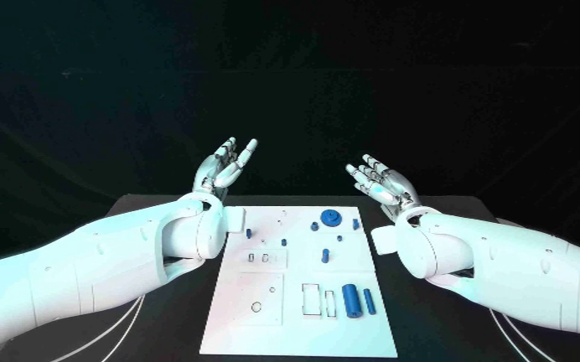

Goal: Assemble the parts on the task board

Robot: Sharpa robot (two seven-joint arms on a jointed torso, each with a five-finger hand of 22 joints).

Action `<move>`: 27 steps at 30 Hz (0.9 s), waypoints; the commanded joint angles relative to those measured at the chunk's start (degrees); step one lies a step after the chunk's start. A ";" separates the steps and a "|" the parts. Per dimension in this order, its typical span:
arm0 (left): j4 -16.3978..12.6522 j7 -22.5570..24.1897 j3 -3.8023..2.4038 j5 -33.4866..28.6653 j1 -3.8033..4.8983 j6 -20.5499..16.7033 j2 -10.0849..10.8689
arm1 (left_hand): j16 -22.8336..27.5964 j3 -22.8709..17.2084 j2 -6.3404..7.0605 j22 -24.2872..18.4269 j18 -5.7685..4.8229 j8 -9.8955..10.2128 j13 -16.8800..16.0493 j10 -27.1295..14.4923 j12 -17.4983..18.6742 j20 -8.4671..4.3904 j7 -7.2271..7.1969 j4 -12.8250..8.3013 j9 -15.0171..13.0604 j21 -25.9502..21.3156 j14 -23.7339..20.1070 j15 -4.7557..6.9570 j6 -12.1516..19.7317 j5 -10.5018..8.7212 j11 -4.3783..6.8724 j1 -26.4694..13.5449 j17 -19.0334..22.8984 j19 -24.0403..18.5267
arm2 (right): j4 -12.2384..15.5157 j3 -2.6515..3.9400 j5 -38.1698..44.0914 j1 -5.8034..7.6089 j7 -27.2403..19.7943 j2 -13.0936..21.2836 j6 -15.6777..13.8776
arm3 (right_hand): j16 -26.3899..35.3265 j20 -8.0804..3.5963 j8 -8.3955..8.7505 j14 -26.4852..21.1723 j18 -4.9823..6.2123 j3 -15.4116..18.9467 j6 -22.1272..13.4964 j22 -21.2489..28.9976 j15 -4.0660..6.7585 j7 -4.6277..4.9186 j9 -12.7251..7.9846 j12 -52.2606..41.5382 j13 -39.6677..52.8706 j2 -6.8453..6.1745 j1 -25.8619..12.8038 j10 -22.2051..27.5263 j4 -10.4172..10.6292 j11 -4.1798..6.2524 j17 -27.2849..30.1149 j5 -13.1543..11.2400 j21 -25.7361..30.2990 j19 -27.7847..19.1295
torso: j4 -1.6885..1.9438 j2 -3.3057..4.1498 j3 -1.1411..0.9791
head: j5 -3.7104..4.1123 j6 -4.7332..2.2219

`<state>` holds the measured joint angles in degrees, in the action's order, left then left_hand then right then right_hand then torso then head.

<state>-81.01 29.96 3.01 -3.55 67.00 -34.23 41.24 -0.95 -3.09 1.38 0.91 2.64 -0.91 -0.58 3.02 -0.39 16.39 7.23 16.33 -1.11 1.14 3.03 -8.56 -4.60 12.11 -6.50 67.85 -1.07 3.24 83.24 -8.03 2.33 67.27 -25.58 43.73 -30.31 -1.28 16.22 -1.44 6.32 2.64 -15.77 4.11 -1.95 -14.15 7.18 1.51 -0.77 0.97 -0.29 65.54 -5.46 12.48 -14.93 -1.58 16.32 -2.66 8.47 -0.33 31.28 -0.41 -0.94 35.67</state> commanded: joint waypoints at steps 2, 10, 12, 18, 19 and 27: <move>0.05 1.71 0.00 -1.30 0.11 4.13 -0.14 | -0.78 0.00 -0.16 0.35 0.93 -0.38 -0.18 0.56 -0.37 0.61 2.57 0.52 -0.21 0.82 1.43 -0.89 -0.96 0.46 -0.90 1.94 -0.50 0.94 | -1.01 -0.88 3.71 0.95 2.63 -0.25 10.68 | -1.86 0.60 -1.93 6.35 1.58 -2.29 4.38 -0.79 -0.43 9.92 1.44 -1.33 0.78 -1.00 6.87 -6.27 -4.21 -0.45 -1.38 0.02 -1.87 3.15 | -0.01 0.00 -0.02 | 0.00 0.00; -1.19 2.65 0.01 0.10 0.48 3.93 2.15 | -5.33 -0.57 0.21 3.53 1.22 -3.51 -1.59 10.97 -2.68 0.52 5.54 0.33 -2.34 7.60 12.93 -4.31 -9.99 0.32 -3.99 6.31 -3.47 14.26 | -3.14 -1.15 17.84 1.66 1.23 0.03 3.84 | -9.98 0.27 -11.17 30.50 4.78 -6.11 25.04 -4.82 1.29 9.16 7.18 -8.02 3.42 -2.60 12.43 -34.52 -10.42 0.78 -6.04 -2.40 -10.49 21.95 | -0.26 0.76 0.10 | -0.07 0.60; -1.57 2.84 0.01 0.11 0.67 3.78 2.59 | -7.87 -0.76 0.67 5.56 1.38 -5.21 -2.13 16.72 -3.98 0.25 6.06 0.16 -3.40 12.48 19.42 -5.12 -14.31 0.18 -4.76 8.58 -4.93 24.34 | -3.45 -1.10 20.48 1.91 1.61 0.05 3.01 | -12.07 0.27 -13.64 37.95 6.39 -7.82 31.79 -5.95 2.60 8.45 8.55 -8.67 3.15 -3.48 12.80 -41.93 -11.62 1.85 -7.04 -2.68 -13.60 28.77 | -0.29 1.11 0.07 | -0.01 0.90; -3.13 2.85 0.01 0.55 1.20 4.20 4.11 | -17.49 -1.87 2.58 6.86 7.76 -13.00 -3.50 42.35 -8.89 0.08 4.91 -0.10 -8.06 18.57 43.52 -1.05 -33.43 0.14 -4.45 16.92 -10.54 40.25 | -3.86 -1.01 30.26 2.92 4.04 0.23 1.57 | -13.17 -0.23 -15.47 43.73 7.80 -10.33 39.06 -6.67 4.36 7.43 9.33 -7.56 2.77 -5.18 12.66 -46.85 -13.06 3.08 -7.23 -3.38 -16.29 34.86 | -0.42 2.39 0.07 | -0.01 0.77; -3.42 2.73 0.01 0.64 1.27 4.36 4.31 | -18.79 -2.10 2.68 7.17 7.44 -13.98 -3.80 45.66 -9.89 -0.87 4.58 -0.13 -8.64 19.69 46.29 -0.47 -35.99 0.11 -4.33 17.77 -11.28 42.79 | -3.84 -0.97 32.34 3.11 4.75 0.31 1.57 | -13.54 -0.52 -15.53 44.97 7.91 -10.62 39.63 -6.87 4.68 7.32 9.31 -7.50 2.78 -5.47 12.68 -47.72 -13.32 3.37 -7.33 -3.45 -16.84 35.89 | -0.42 2.60 0.10 | 0.00 0.72; -7.18 1.03 -0.10 1.28 1.71 6.03 6.68 | -23.25 -4.90 4.26 7.71 8.00 -16.79 -3.48 58.67 -10.74 -4.39 4.11 0.32 -9.82 23.06 56.62 3.20 -44.06 0.16 -1.66 21.71 -15.19 51.74 | -4.47 -0.65 50.84 4.88 12.29 0.46 3.84 | -15.22 -3.06 -15.57 52.94 7.72 -11.79 43.72 -8.72 7.18 6.01 8.97 -5.88 2.83 -7.33 11.81 -53.53 -14.38 4.94 -8.23 -2.96 -21.10 41.53 | -0.53 4.57 0.24 | -0.16 0.85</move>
<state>-87.36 31.25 3.00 -3.30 68.46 -30.41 47.58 -23.77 -7.64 5.62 8.51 9.76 -17.30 -4.11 60.70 -11.31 12.34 11.38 16.65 -10.85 23.85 58.83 -5.70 -48.03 12.43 -8.40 88.83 -15.88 54.24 79.01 -8.73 40.40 71.93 -18.26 44.27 -27.57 -14.56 15.02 -15.96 51.40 9.33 -26.18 42.65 -8.90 -9.18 11.03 10.16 -7.42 3.63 -5.80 77.67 -52.59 -0.83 -11.45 -8.73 13.49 -19.65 43.89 -0.74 34.81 -0.24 -0.90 36.55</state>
